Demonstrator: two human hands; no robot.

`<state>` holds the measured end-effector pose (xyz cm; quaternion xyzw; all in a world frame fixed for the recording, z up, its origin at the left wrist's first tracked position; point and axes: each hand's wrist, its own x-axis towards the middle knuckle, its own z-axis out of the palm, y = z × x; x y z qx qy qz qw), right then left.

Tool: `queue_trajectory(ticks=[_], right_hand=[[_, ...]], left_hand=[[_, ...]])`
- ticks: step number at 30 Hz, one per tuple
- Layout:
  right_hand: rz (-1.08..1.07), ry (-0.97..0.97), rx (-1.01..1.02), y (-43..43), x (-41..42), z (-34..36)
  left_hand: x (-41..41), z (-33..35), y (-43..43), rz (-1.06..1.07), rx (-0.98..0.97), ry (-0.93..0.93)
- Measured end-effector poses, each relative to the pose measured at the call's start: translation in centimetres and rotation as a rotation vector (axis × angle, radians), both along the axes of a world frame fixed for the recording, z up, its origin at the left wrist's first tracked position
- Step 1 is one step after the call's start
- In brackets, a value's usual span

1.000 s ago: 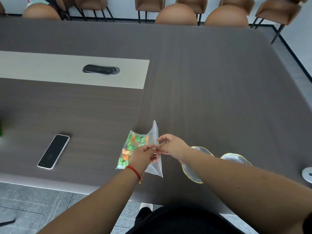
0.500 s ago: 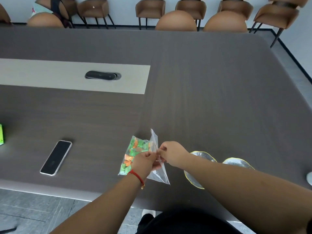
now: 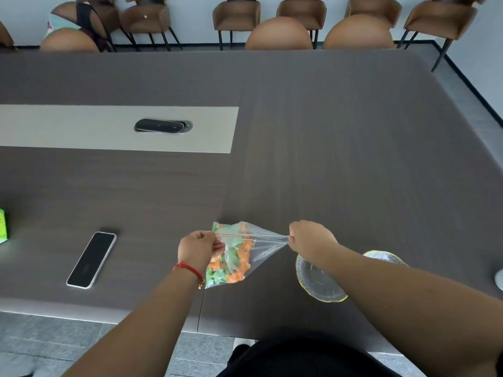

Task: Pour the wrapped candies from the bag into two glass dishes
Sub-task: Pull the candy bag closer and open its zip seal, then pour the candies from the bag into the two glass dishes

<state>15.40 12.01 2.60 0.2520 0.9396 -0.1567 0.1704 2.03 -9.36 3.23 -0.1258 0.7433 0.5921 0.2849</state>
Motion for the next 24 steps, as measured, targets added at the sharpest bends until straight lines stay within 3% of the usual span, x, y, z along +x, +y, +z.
queue_trajectory(ticks=[3,5,7,9,10,13,17,24], right_hand=[[0.167,0.079,0.197,-0.4,0.4,0.3],[0.236,0.292,0.335,-0.8,0.5,0.2],[0.304,0.599,0.228,-2.5,0.9,0.4],[0.362,0.581,-0.019,-4.5,0.9,1.7],[0.356,0.471,-0.116,-5.5,0.8,2.5],[0.205,0.248,-0.213,-6.5,-0.3,2.6],[0.083,0.270,-0.287,-5.6,-2.1,4.5],[-0.045,0.487,-0.491,-5.3,-6.1,10.1]], left_hand=[[1.0,1.9,0.8,-0.194,-0.109,0.182],[1.3,3.4,1.4,-0.341,-0.167,0.313],[1.4,4.8,2.1,-0.464,-0.227,0.458],[1.5,5.8,2.9,-0.544,-0.260,0.569],[1.6,6.1,3.3,-0.573,-0.258,0.599],[1.4,6.2,4.0,-0.522,-0.156,0.557],[0.4,3.5,2.6,-0.438,-0.005,0.367],[1.6,-7.0,-3.2,-0.792,-0.364,0.165]])
